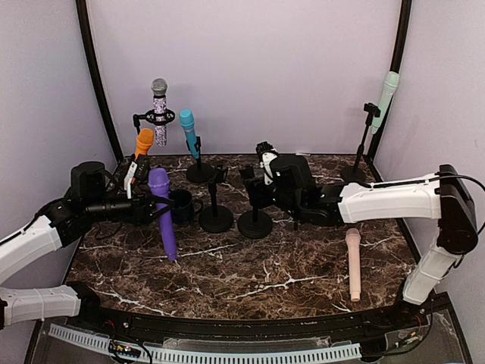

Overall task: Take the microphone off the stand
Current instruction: Place the microphone stand at the center of the board.

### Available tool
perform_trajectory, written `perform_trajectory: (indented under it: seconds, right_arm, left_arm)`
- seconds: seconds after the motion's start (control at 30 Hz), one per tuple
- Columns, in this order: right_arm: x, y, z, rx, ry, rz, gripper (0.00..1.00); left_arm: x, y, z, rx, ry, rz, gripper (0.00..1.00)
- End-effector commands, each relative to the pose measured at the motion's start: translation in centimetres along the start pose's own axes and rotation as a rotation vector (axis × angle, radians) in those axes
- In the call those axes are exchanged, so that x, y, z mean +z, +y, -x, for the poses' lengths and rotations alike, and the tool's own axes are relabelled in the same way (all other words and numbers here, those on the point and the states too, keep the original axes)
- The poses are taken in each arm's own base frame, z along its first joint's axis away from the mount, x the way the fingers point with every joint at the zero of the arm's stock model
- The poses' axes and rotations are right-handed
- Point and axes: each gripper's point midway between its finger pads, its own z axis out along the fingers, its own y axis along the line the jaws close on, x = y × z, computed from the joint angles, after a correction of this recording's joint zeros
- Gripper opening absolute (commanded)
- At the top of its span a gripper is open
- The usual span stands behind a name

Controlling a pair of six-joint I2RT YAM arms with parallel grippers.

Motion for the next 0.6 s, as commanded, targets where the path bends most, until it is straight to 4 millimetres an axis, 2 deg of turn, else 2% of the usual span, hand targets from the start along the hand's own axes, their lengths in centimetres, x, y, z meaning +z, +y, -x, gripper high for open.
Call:
perform_trajectory:
  seconds: [0.0, 0.13, 0.17, 0.3, 0.33, 0.37, 0.57]
  right_arm:
    - [-2.1, -0.3, 2.1, 0.044, -0.047, 0.049, 0.75]
    - [-3.9, 0.4, 3.3, 0.053, -0.072, 0.131, 0.81]
    - [-4.5, 0.5, 3.6, 0.058, -0.081, 0.150, 0.82]
    - [-7.0, 0.0, 4.3, 0.086, -0.108, 0.195, 0.85]
    - [-7.5, -0.3, 4.2, 0.086, -0.104, 0.200, 0.86]
    - [-8.0, -0.5, 3.9, 0.085, -0.096, 0.198, 0.86]
    - [-10.1, -4.2, 2.1, 0.085, -0.042, 0.068, 0.88]
  left_arm:
    - [-1.0, 0.0, -1.2, -0.133, 0.090, 0.041, 0.01]
    - [-1.4, 1.0, -3.1, -0.259, 0.197, 0.124, 0.02]
    - [-1.4, 1.3, -4.2, -0.296, 0.248, 0.144, 0.00]
    - [-1.3, 3.0, -7.6, -0.392, 0.398, 0.241, 0.00]
    - [-1.3, 3.6, -7.6, -0.399, 0.409, 0.275, 0.00]
    - [-1.2, 3.9, -8.6, -0.423, 0.457, 0.294, 0.00]
    - [-0.8, 5.1, -11.8, -0.553, 0.622, 0.369, 0.00]
